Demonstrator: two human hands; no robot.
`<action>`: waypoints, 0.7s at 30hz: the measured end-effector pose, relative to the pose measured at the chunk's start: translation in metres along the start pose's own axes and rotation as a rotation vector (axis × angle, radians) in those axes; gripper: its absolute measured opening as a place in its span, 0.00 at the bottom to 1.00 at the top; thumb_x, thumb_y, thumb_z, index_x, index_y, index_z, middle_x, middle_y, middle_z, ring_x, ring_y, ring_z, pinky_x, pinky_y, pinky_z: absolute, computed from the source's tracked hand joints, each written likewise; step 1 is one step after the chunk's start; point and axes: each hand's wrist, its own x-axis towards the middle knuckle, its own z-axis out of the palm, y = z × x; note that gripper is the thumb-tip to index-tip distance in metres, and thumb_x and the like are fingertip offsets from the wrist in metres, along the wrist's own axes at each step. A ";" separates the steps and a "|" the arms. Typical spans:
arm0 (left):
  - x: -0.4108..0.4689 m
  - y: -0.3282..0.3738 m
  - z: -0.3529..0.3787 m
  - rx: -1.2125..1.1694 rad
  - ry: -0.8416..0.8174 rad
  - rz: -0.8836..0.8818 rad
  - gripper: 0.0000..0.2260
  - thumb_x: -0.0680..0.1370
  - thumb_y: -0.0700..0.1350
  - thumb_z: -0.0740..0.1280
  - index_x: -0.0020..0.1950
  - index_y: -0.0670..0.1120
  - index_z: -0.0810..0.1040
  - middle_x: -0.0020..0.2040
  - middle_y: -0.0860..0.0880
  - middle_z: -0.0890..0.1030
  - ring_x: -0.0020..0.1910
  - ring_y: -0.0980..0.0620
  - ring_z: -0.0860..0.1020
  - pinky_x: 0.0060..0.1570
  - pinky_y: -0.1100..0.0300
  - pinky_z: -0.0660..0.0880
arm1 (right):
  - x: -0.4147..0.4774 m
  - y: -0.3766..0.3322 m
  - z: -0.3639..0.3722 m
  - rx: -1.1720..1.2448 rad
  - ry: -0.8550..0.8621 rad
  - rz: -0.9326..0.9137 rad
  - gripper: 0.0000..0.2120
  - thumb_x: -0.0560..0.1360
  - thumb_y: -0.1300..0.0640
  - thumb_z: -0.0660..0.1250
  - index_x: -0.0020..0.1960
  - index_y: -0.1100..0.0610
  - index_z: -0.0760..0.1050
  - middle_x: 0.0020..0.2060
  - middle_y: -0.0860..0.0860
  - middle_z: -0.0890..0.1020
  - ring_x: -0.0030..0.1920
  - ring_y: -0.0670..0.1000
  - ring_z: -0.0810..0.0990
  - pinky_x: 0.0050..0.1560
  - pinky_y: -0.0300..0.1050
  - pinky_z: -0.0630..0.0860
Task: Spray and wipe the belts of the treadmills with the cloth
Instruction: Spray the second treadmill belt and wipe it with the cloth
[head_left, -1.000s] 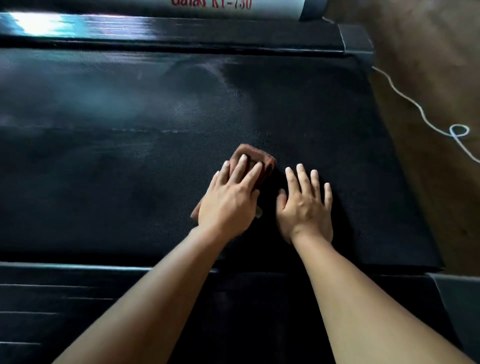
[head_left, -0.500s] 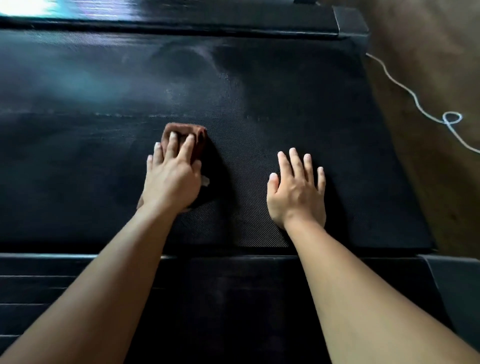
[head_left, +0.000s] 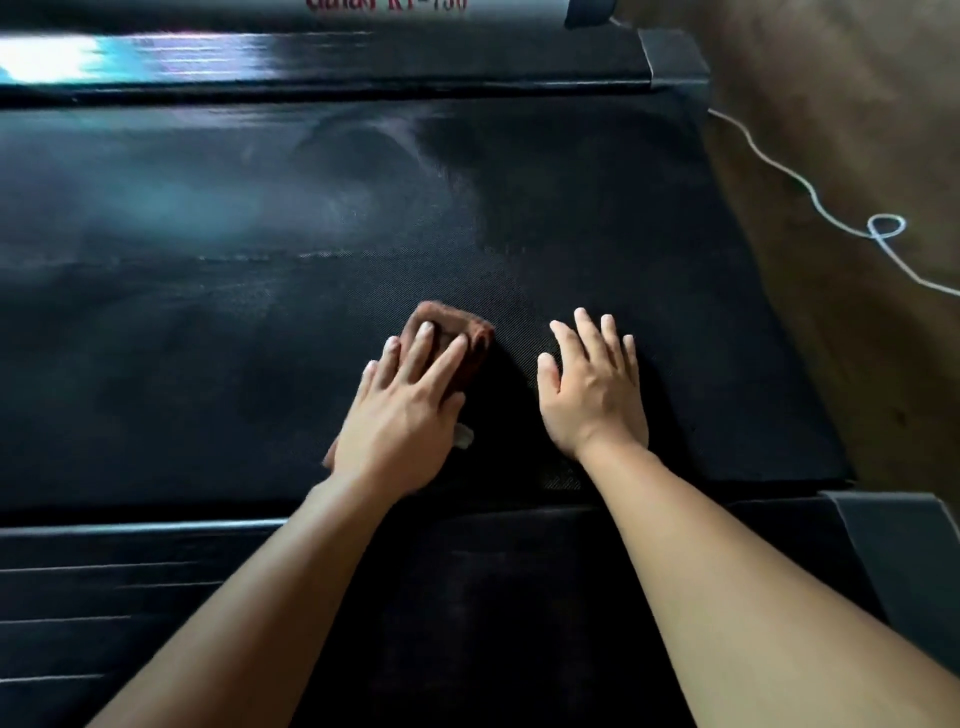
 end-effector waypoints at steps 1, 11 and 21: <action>-0.005 -0.006 -0.004 0.010 -0.002 -0.024 0.27 0.84 0.54 0.58 0.81 0.61 0.51 0.83 0.52 0.47 0.81 0.42 0.47 0.78 0.47 0.49 | -0.003 0.003 -0.004 -0.009 0.006 -0.010 0.24 0.83 0.47 0.52 0.77 0.52 0.62 0.80 0.53 0.56 0.80 0.56 0.47 0.78 0.53 0.39; 0.095 0.015 -0.008 -0.011 0.007 -0.149 0.27 0.83 0.53 0.56 0.82 0.58 0.51 0.83 0.48 0.47 0.81 0.38 0.46 0.79 0.45 0.47 | -0.045 0.079 -0.056 -0.174 -0.014 0.118 0.27 0.83 0.43 0.49 0.79 0.50 0.55 0.81 0.52 0.51 0.80 0.55 0.44 0.79 0.53 0.39; 0.085 0.177 0.039 0.008 -0.096 0.235 0.27 0.83 0.53 0.56 0.81 0.61 0.51 0.83 0.48 0.47 0.81 0.39 0.45 0.78 0.45 0.48 | -0.093 0.143 -0.077 -0.193 -0.087 0.309 0.30 0.82 0.40 0.46 0.81 0.51 0.50 0.81 0.51 0.49 0.80 0.55 0.46 0.78 0.57 0.42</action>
